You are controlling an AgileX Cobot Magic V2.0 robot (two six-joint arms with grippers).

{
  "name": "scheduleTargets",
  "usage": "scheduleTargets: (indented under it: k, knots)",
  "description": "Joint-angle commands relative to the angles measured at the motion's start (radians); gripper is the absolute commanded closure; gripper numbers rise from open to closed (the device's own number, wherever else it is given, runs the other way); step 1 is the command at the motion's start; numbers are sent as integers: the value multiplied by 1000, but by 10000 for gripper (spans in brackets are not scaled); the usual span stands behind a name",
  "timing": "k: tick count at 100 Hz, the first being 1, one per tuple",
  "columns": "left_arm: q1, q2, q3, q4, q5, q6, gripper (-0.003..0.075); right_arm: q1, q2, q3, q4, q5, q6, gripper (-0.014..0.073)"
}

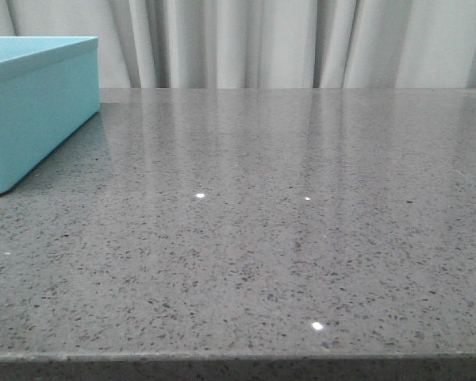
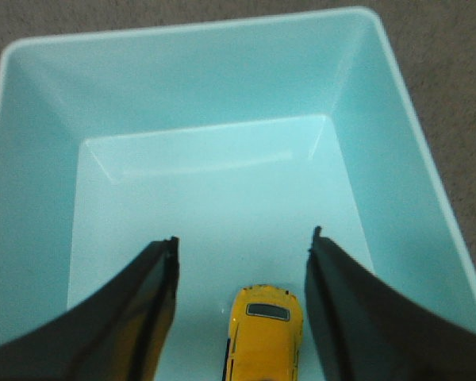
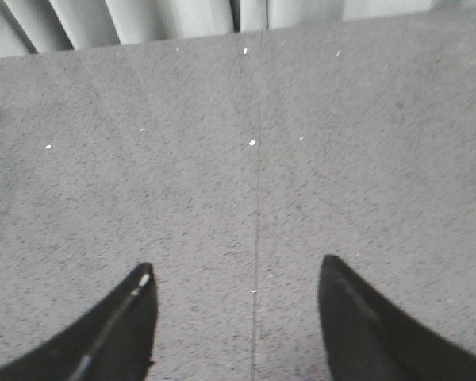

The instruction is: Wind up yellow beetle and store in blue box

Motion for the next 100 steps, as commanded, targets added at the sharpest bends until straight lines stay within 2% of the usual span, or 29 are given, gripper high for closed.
scheduleTargets:
  k: [1,14,19,49,100]
  knots:
    - [-1,-97,14,-29,-115,-4,532,1,-56,19,-75,-102,-12,298]
    - [-1,-186,107,-36,-154,3,685,1,-131,91,-106,-125,-12,587]
    - [-1,-219,143,-36,-157,3,731,1,-162,121,-110,-145,-12,669]
    - [-1,-469,417,-36,-246,20,741,1,-335,222,-110,-193,-12,659]
    - [-1,-1012,762,-51,-223,25,741,1,-649,473,-148,-291,-12,659]
